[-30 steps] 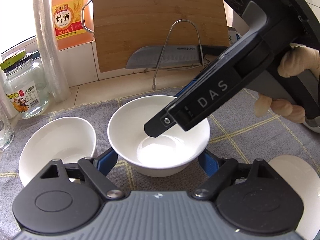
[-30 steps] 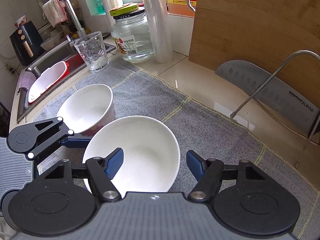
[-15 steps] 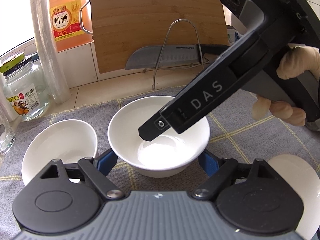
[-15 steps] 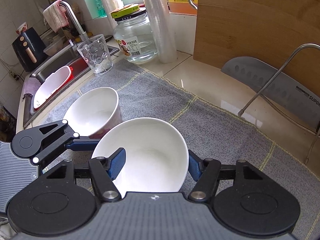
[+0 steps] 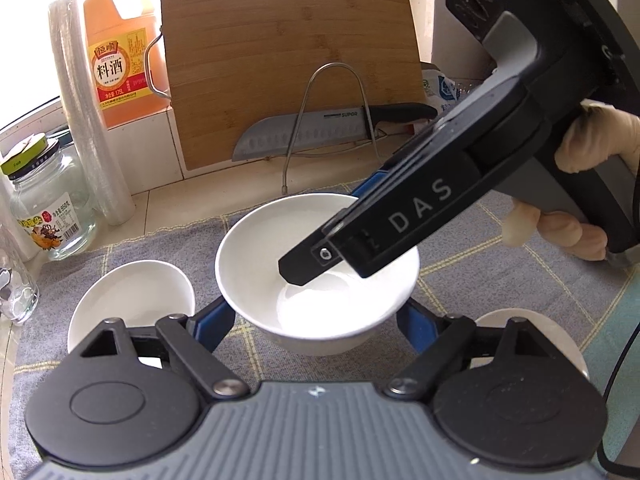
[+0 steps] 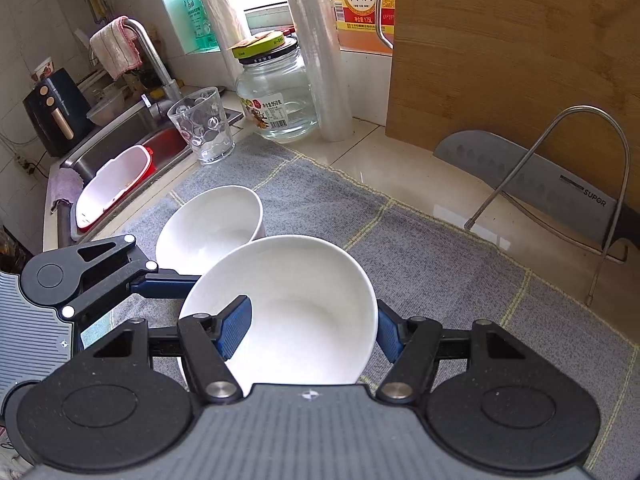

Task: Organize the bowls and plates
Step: 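Lift the bowl with the right tool and carry it over the bowl before the left tool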

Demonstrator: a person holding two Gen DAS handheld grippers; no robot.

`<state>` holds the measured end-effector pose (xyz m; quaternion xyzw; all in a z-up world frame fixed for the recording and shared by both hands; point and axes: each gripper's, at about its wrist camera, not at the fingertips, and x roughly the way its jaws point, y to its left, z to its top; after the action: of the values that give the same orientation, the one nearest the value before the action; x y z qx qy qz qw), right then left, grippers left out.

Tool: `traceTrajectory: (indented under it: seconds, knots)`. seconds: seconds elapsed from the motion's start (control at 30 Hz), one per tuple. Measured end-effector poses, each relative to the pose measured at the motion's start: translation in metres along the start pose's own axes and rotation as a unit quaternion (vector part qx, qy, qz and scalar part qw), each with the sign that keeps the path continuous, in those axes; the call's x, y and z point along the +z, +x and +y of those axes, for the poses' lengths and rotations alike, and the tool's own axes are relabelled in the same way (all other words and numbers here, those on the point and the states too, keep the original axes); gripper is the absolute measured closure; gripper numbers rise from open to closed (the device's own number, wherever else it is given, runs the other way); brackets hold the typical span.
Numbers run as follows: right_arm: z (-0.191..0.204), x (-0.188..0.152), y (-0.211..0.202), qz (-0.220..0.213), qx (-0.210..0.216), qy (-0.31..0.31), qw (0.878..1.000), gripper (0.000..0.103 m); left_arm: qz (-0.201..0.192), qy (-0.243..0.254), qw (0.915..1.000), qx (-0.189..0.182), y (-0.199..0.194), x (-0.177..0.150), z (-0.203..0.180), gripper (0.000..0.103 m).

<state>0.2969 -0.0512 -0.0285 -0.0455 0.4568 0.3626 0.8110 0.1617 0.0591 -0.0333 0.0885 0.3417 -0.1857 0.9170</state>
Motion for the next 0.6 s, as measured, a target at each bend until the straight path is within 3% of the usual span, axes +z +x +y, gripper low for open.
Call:
traceTrajectory:
  seconds: [0.6]
  knots:
    - [0.039, -0.045, -0.057, -0.01, -0.018, 0.021, 1.0, 0.032, 0.005, 0.037, 0.9983, -0.044, -0.056, -0.012, -0.033, 0.016]
